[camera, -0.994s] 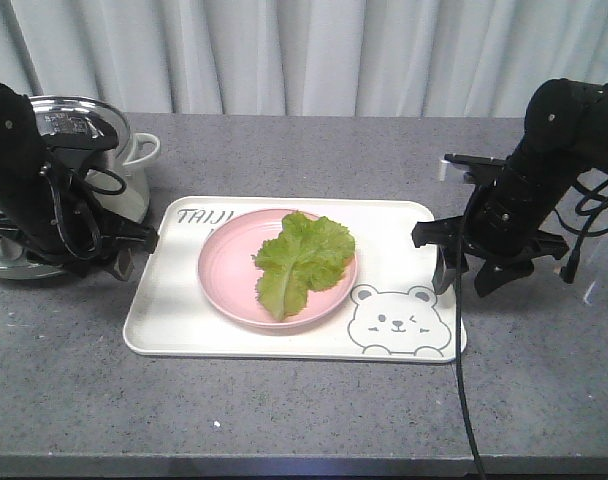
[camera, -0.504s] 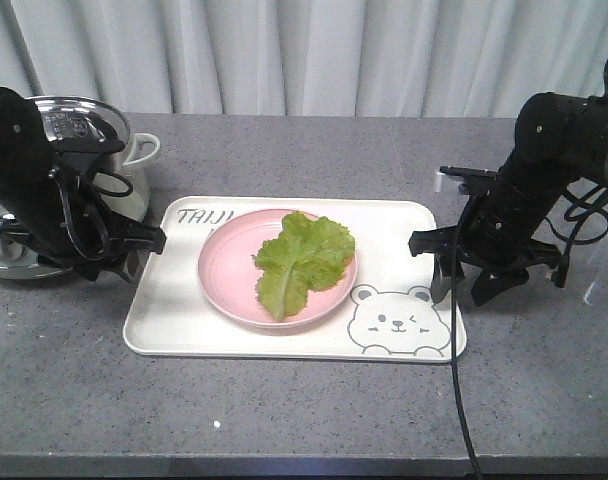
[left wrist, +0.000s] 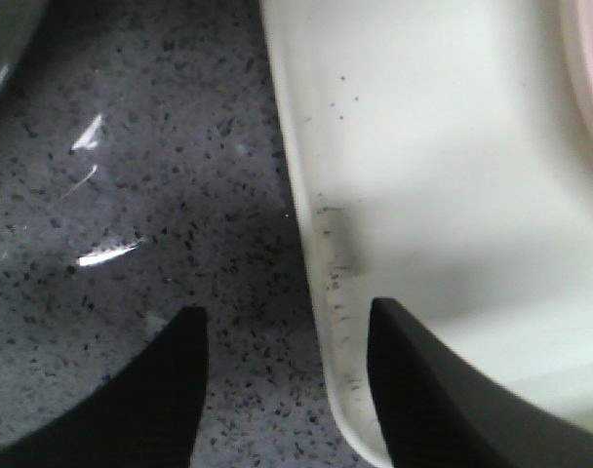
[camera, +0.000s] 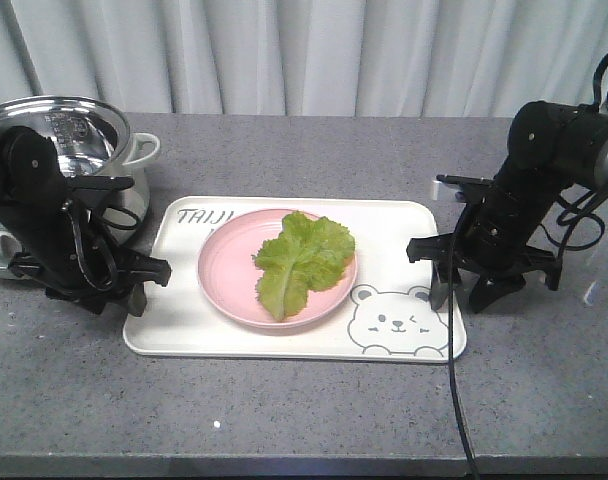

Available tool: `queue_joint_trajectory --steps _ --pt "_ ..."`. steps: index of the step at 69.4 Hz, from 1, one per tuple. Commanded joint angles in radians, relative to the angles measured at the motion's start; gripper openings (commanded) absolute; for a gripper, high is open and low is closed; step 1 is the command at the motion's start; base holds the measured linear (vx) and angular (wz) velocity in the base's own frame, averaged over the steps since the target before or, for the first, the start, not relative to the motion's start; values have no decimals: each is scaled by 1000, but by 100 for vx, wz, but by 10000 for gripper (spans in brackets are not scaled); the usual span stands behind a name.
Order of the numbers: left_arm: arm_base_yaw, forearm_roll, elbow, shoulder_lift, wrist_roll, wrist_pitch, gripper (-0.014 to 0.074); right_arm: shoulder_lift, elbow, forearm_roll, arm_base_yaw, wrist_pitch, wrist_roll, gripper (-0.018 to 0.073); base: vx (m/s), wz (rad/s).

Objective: Transfer vegetables to tray and serve
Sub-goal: 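Lower both grippers and close them on the tray's side edges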

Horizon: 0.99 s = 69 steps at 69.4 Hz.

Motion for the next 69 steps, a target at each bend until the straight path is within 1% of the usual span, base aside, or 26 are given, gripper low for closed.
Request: queue_joint_trajectory --steps 1,33,43,55,62,67,69 --pt "-2 -17 -17 -44 1 -25 355 -27 -20 7 -3 11 -5 393 0 0" --pt "-2 -27 -12 -44 1 -47 355 -23 -20 7 -3 -8 -5 391 0 0" --pt "-2 -27 28 -44 1 -65 355 -23 -20 7 -3 -9 -5 391 0 0" --pt "-2 -48 86 -44 1 -108 355 -23 -20 7 -3 -7 -6 391 0 0" --pt "-2 -83 98 -44 16 -119 330 -23 -20 7 -3 -3 -6 385 0 0" --pt "-2 -117 98 -44 39 -118 290 -23 -20 7 -3 1 -6 363 0 0" --pt "-2 -134 98 -44 58 -118 259 -23 -20 7 -3 4 -6 344 0 0"
